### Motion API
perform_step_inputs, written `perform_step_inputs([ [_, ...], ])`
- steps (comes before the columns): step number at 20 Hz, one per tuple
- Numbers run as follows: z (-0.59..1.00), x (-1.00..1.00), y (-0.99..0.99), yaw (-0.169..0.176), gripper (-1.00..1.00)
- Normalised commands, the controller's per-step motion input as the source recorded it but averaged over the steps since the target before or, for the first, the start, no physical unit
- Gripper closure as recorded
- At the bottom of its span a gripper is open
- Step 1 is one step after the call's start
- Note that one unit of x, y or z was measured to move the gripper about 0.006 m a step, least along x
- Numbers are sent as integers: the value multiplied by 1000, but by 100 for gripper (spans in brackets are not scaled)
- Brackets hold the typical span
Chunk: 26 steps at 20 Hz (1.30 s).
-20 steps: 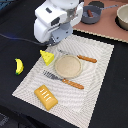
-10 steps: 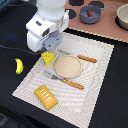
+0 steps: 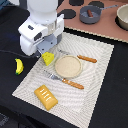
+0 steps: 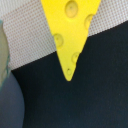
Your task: Interact with the objects in diverse but meaningful ways.
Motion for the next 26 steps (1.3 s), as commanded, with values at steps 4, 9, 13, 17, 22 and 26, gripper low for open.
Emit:
perform_step_inputs([
  [4,-396,-341,-119,0,-100],
  [9,-385,-349,-88,0,-100],
  [13,-259,-224,0,0,-100],
  [17,-164,-155,0,0,-100],
  [22,-148,-162,0,0,-100],
  [26,-72,-142,0,0,100],
])
